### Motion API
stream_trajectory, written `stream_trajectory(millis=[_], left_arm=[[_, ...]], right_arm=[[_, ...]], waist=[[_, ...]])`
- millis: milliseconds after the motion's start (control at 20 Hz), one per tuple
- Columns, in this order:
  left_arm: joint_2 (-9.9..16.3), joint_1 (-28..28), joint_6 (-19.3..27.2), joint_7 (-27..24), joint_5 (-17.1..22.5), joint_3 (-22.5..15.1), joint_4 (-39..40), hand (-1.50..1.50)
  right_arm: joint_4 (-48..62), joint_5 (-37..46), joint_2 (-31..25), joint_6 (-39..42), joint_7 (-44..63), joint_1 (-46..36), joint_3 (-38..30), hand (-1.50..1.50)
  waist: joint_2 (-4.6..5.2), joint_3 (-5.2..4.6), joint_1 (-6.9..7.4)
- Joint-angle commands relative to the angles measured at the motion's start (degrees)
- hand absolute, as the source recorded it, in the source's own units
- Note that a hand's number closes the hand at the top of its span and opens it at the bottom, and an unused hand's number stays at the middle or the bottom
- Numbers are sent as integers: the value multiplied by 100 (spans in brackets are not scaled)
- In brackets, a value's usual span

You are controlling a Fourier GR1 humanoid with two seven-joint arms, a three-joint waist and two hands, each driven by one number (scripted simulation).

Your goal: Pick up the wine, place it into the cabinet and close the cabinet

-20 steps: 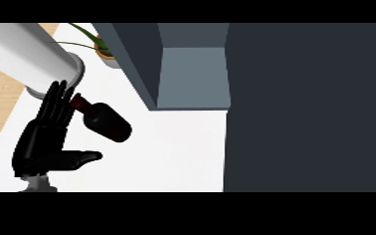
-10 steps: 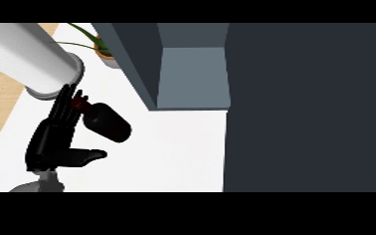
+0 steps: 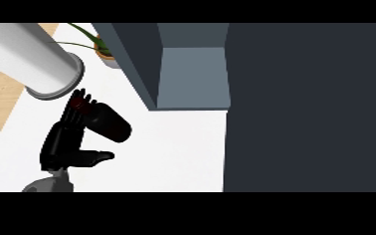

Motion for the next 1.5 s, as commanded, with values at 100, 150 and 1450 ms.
stream_trajectory(millis=[100,150,1450], left_arm=[[129,-27,-163,-75,13,31,175,-150],[108,-168,-64,-188,-66,58,379,-150],[70,-1525,-579,-1454,-22,313,3090,-150]], right_arm=[[-1009,-234,151,47,67,606,68,-150],[-1106,-409,34,17,299,421,34,-150],[-900,-478,-82,-42,542,-57,-152,-150]], waist=[[-2,3,21],[-1,1,10],[11,-4,-29]])
